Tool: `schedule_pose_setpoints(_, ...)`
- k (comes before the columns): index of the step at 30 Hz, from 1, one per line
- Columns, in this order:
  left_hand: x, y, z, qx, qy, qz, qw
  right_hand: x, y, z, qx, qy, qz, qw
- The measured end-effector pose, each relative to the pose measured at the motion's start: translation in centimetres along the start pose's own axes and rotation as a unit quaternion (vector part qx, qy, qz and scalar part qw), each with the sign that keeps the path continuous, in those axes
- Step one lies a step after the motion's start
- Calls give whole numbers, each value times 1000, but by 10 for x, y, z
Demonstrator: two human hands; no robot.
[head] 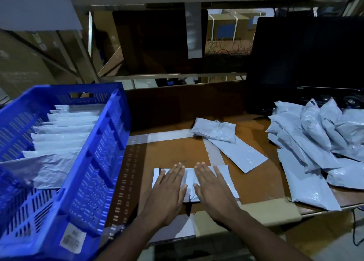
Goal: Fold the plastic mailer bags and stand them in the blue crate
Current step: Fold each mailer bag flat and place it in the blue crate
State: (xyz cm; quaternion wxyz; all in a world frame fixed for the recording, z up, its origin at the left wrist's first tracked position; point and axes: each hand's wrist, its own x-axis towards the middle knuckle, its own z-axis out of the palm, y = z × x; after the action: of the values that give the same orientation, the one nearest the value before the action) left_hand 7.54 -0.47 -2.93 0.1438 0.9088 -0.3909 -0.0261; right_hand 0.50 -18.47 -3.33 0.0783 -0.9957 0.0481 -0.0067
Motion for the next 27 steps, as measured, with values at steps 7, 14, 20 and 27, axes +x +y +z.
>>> schedule_pose_setpoints(7, -4, -13, 20, 45, 12, -5, 999, -4, 4, 11, 3, 19, 19, 1000)
schedule_pose_setpoints(14, -7, -13, 18, 9, 30, -36, 999, -19, 20, 6, 40, 31, 72, 996)
schedule_pose_setpoints(20, -7, -14, 15, -29, 35, -63, 997, -27, 39, 8, 155, 25, 140, 978)
schedule_pose_setpoints(27, -9, -23, 1, -125, 42, -48, 990, -34, 43, -4, 228, 45, 124, 965)
